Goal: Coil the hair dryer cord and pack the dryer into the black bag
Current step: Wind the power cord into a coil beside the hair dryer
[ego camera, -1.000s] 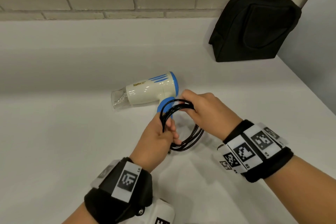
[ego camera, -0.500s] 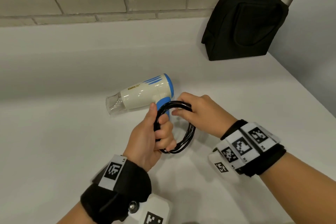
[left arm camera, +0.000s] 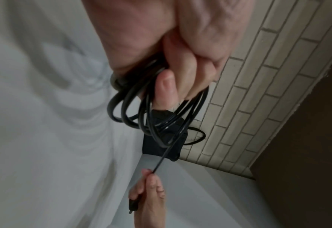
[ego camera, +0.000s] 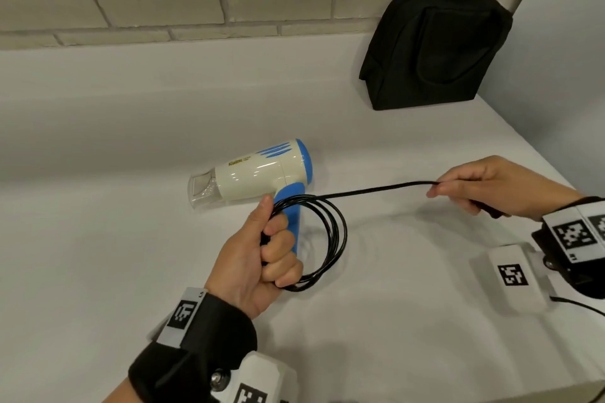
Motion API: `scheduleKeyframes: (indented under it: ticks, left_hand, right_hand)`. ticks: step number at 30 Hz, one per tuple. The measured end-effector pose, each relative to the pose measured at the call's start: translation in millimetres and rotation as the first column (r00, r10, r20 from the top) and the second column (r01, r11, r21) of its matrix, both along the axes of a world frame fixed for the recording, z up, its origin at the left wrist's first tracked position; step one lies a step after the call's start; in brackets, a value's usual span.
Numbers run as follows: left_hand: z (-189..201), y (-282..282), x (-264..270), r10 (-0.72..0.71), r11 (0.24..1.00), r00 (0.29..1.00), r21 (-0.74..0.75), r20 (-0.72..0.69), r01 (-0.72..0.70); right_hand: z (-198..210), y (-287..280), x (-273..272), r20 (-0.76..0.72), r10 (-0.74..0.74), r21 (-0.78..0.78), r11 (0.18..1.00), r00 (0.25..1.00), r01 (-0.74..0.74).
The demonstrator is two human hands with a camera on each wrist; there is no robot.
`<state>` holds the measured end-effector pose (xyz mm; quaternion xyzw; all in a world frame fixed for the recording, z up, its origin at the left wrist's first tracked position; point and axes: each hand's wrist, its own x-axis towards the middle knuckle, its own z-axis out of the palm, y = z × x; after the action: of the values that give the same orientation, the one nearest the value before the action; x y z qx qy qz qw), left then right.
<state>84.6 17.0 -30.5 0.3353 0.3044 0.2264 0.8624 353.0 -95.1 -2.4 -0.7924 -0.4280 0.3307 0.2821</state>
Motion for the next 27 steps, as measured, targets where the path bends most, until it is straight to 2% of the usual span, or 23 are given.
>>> scheduleKeyframes:
  ticks: [4, 7, 8, 11, 12, 13, 15, 19, 21, 24, 27]
  left_hand:
    - [2, 0, -2, 0.008, 0.999, 1.000, 0.034, -0.024, -0.007]
    - [5, 0, 0, 0.026, 0.998, 1.000, 0.052, -0.016, -0.025]
    - [7, 0, 1, 0.040, 0.998, 0.999, 0.045, -0.007, -0.039]
    - [11, 1, 6, 0.095, 0.995, 0.995, 0.022, 0.031, -0.095]
    - [13, 0, 7, 0.105, 0.994, 0.994, 0.024, 0.038, -0.106]
    - [15, 0, 9, 0.111, 0.993, 0.993, 0.030, 0.043, -0.112]
    - [19, -2, 12, 0.115, 0.992, 0.992, 0.041, 0.048, -0.117]
    - [23, -3, 14, 0.118, 0.992, 0.991, 0.033, 0.060, -0.121]
    - [24, -2, 14, 0.124, 0.992, 0.989, 0.021, 0.076, -0.126]
    - [22, -1, 12, 0.143, 0.990, 0.985, 0.002, 0.094, -0.144]
    - [18, 0, 11, 0.165, 0.986, 0.981, -0.015, 0.102, -0.165]
  right_hand:
    - [-28, 4, -14, 0.169, 0.194, -0.181, 0.970, 0.966, -0.163]
    - [-38, 7, -28, 0.285, 0.238, -0.221, 0.959, 0.928, -0.178]
    - [-37, 7, -35, 0.384, 0.277, -0.239, 0.951, 0.881, -0.195]
    - [-33, 5, -58, 0.648, 0.366, -0.284, 0.930, 0.668, -0.235]
    - [-34, 4, -67, 0.690, 0.403, -0.312, 0.915, 0.601, -0.256]
    - [-35, 3, -75, 0.700, 0.436, -0.335, 0.900, 0.566, -0.279]
    - [-35, 1, -90, 0.685, 0.449, -0.319, 0.893, 0.574, -0.317]
    - [-38, 6, -100, 0.553, 0.379, -0.240, 0.925, 0.742, -0.294]
    - [-40, 10, -101, 0.495, 0.377, -0.230, 0.926, 0.783, -0.301]
    - [-39, 10, -104, 0.462, 0.422, -0.277, 0.904, 0.780, -0.326]
    - [-32, 4, -111, 0.511, 0.483, -0.318, 0.875, 0.711, -0.366]
